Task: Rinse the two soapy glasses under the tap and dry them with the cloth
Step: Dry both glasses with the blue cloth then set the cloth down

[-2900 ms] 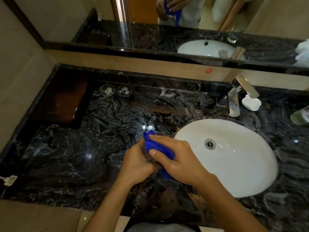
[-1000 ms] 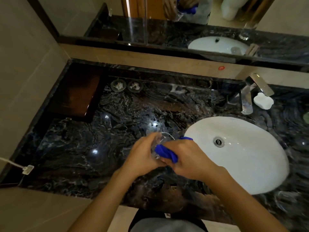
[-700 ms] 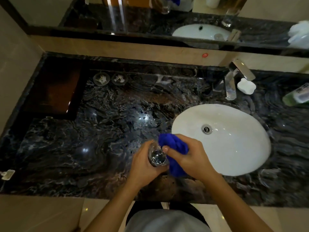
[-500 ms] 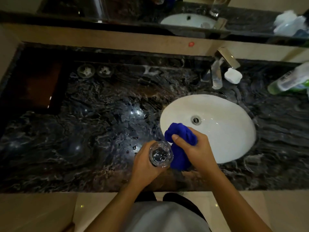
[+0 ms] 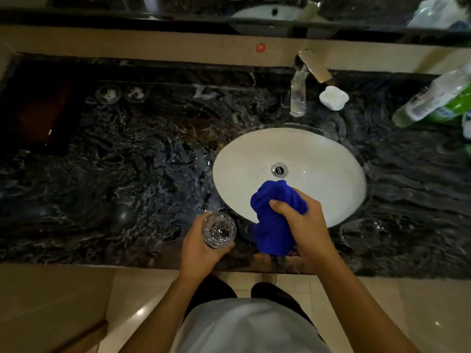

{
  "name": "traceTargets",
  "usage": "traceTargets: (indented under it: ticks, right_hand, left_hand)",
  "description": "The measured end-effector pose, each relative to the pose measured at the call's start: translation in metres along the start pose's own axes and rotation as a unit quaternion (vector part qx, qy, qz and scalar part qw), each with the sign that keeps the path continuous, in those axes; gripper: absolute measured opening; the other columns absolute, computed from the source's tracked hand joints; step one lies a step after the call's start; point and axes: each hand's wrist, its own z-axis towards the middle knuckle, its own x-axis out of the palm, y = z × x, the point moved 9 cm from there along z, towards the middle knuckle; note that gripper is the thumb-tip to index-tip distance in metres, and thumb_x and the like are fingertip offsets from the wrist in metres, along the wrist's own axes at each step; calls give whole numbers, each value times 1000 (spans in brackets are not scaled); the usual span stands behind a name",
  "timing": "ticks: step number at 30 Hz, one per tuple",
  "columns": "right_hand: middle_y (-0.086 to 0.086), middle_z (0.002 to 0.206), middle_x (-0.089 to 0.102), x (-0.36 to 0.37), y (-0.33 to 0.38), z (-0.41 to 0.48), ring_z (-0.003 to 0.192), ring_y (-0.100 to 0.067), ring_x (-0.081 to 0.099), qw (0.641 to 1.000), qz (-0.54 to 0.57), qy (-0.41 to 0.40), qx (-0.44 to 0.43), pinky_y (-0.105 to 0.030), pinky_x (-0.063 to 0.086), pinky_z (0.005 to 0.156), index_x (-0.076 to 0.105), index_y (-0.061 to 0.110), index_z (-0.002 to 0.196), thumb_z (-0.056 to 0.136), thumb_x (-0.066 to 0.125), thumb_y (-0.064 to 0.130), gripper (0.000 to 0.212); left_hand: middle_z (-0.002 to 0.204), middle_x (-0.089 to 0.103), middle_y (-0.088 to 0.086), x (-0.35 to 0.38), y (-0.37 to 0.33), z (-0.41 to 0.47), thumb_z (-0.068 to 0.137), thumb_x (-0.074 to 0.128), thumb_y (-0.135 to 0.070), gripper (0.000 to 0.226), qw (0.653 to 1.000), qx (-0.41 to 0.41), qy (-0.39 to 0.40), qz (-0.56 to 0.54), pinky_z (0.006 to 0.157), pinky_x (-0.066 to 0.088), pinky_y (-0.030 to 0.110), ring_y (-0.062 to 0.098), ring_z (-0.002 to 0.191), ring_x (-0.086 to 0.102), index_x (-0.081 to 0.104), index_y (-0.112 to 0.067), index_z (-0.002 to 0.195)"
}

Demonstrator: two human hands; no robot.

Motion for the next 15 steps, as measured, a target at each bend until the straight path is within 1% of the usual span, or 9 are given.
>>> traceTargets:
  ticks: [2, 3, 5, 7, 8, 10, 11, 13, 15]
  right_hand:
    - [-4, 96, 78, -10, 0, -1, 92, -24, 74, 1000, 2, 13, -1, -39, 61, 81, 74, 18, 102, 93, 70, 10, 12]
    - [-5, 96, 78, -15, 1, -2, 92, -24, 74, 1000, 3, 19, -3, -39, 61, 81, 74, 18, 102, 93, 70, 10, 12]
    - [-6, 96, 77, -26, 3, -4, 92, -25, 74, 1000, 7, 28, -9, -39, 61, 81, 74, 17, 100, 93, 69, 9, 12]
    - [-5, 94, 77, -40, 8, -6, 89, -22, 74, 999, 12, 36, -19, -36, 60, 78, 74, 18, 98, 93, 69, 8, 12]
    - [-4, 93, 77, -49, 13, -7, 87, -19, 74, 999, 13, 37, -26, -32, 60, 75, 74, 18, 97, 94, 68, 8, 13]
    - [-5, 93, 77, -70, 21, -11, 85, -18, 73, 998, 17, 37, -44, -29, 59, 73, 73, 16, 99, 94, 66, 5, 14]
    - [-6, 93, 76, -81, 25, -13, 85, -18, 72, 998, 21, 35, -54, -29, 59, 72, 73, 15, 101, 94, 65, 4, 16]
    - [-4, 90, 75, -106, 33, -17, 83, -18, 71, 997, 27, 27, -72, -27, 57, 71, 73, 16, 101, 94, 64, 1, 19]
    - [-2, 87, 73, -132, 40, -23, 82, -18, 70, 996, 26, 17, -89, -28, 56, 70, 73, 19, 98, 94, 63, -1, 22]
  left_hand:
    - [115, 64, -24, 1, -2, -3, 56, 100, -25, 84, 1000, -1, -9, -2, 97, 53, 27, 1, 107, 65, 49, -53, 117]
    - [117, 65, -23, 2, -4, -4, 56, 100, -25, 85, 1000, -2, -8, 0, 99, 53, 30, 4, 110, 65, 49, -53, 119]
    - [132, 62, -14, 1, -8, -7, 56, 101, -29, 97, 1000, -9, -6, 5, 108, 49, 37, 8, 122, 60, 47, -46, 135]
    - [153, 47, -8, -6, -20, -15, 56, 100, -34, 116, 999, -3, -25, 20, 118, 39, 37, 9, 139, 46, 35, -36, 152]
    - [158, 41, -6, -8, -32, -20, 58, 99, -35, 120, 999, 9, -42, 31, 120, 34, 36, 9, 144, 39, 31, -34, 156]
    - [162, 36, -4, -6, -66, -33, 62, 97, -33, 117, 995, 50, -71, 42, 121, 30, 35, 11, 149, 33, 30, -29, 158]
    - [162, 36, -3, 3, -85, -39, 65, 96, -33, 113, 994, 75, -72, 41, 121, 29, 33, 11, 150, 33, 32, -26, 157]
    - [161, 40, -5, 38, -119, -43, 70, 93, -32, 103, 991, 126, -32, 34, 121, 30, 27, 7, 149, 34, 36, -25, 155]
    - [159, 42, -9, 89, -138, -39, 74, 91, -30, 98, 987, 153, 47, 13, 121, 31, 26, 3, 148, 35, 34, -33, 154]
